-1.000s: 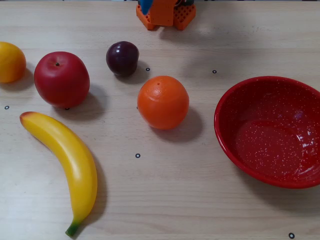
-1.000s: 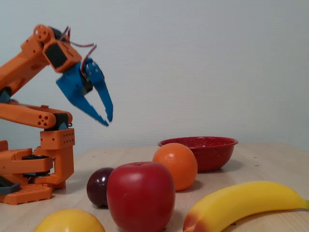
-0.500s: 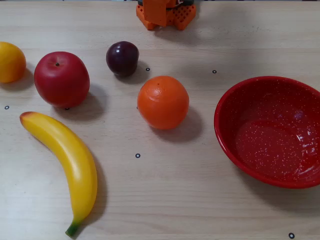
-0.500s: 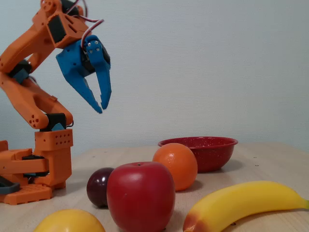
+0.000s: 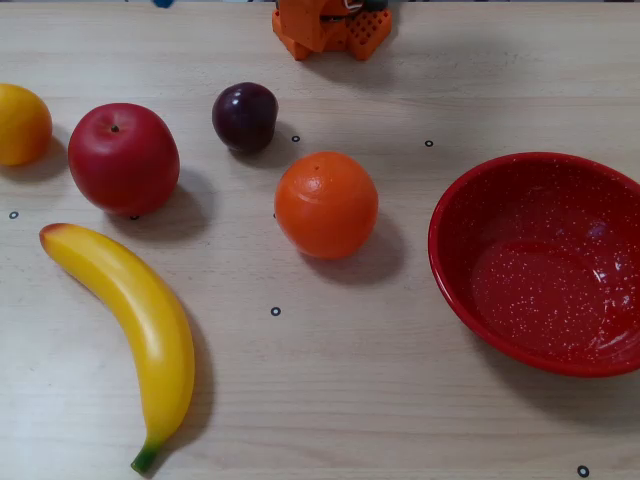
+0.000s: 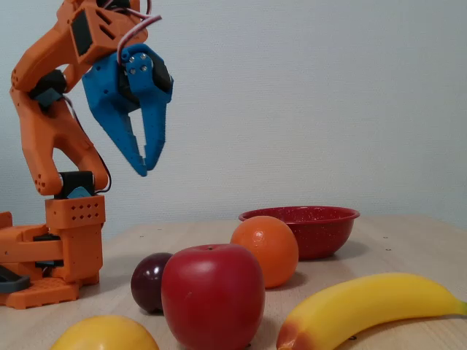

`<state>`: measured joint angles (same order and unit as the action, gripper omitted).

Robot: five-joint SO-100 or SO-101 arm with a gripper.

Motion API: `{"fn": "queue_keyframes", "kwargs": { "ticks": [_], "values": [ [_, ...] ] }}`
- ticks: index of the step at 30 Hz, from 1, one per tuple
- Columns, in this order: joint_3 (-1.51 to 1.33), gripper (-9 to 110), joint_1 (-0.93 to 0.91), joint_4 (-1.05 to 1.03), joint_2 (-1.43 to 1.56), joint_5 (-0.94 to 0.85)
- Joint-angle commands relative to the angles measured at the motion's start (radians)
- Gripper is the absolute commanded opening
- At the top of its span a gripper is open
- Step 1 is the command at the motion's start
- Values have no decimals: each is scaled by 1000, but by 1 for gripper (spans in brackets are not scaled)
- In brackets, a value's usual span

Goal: Put peach in the red bowl.

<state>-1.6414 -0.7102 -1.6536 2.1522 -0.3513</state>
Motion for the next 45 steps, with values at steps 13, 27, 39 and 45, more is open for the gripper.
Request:
{"fn": "queue_keyframes", "kwargs": {
  "ticks": [13,27,39,45],
  "values": [
    [360,0,-229,103,-336,-133],
    [537,14,-376,57,-591,-311],
    [704,31,-479,17,-765,-460],
    [759,37,-511,58,-865,-511]
  ]
}}
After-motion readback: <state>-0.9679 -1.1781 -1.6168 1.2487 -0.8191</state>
